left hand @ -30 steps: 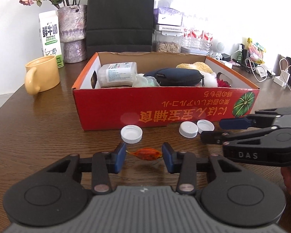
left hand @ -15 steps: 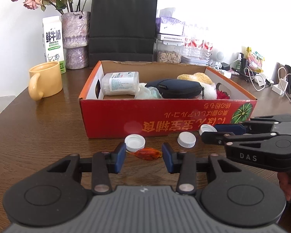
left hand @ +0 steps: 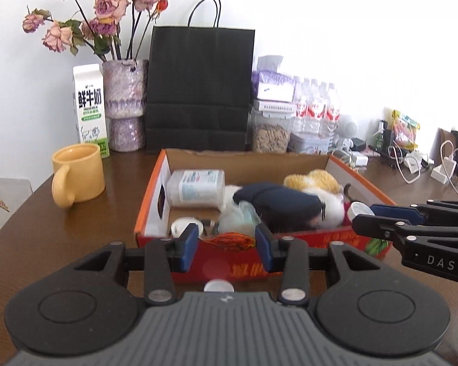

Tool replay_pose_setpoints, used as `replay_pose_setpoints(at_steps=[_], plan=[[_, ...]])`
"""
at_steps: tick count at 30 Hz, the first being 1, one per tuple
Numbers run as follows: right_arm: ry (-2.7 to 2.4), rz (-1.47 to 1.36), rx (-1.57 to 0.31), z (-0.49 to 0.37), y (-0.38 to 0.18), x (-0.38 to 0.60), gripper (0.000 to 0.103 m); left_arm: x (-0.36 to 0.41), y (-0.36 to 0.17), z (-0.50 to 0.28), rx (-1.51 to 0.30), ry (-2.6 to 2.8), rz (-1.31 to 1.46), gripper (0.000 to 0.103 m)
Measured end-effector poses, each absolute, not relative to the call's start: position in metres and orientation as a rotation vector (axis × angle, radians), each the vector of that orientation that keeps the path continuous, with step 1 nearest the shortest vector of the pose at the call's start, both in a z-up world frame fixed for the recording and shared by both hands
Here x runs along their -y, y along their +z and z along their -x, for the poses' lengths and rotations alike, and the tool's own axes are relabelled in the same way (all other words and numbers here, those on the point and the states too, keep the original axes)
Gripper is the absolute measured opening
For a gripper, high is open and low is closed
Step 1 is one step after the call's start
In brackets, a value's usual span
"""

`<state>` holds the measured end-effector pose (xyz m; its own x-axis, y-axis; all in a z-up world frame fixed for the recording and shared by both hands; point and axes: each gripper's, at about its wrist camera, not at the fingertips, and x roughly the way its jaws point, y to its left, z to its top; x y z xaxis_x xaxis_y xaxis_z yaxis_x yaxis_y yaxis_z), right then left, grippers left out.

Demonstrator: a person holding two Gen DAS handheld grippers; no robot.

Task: Organize objects
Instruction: 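Carry the orange item and white cap over the box with both tools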

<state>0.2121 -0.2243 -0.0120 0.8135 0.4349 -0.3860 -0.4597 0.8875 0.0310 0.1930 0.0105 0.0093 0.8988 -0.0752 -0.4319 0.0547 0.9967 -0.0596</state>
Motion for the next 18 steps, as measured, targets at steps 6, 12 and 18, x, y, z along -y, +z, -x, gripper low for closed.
replay_pose_setpoints(at_steps=[6, 12, 18], plan=[[0.417, 0.044, -0.349, -0.235, 0.0, 0.234, 0.027, -0.008, 0.024, -0.219, -0.412, -0.047, 0.065, 0.041], [0.361, 0.008, -0.316, -0.269, 0.001, 0.236, 0.027, -0.002, 0.028, -0.254, -0.393, -0.023, 0.081, 0.041], [0.339, -0.007, -0.338, -0.295, -0.016, 0.241, 0.027, -0.005, 0.018, -0.295, -0.4, 0.005, 0.086, 0.041]])
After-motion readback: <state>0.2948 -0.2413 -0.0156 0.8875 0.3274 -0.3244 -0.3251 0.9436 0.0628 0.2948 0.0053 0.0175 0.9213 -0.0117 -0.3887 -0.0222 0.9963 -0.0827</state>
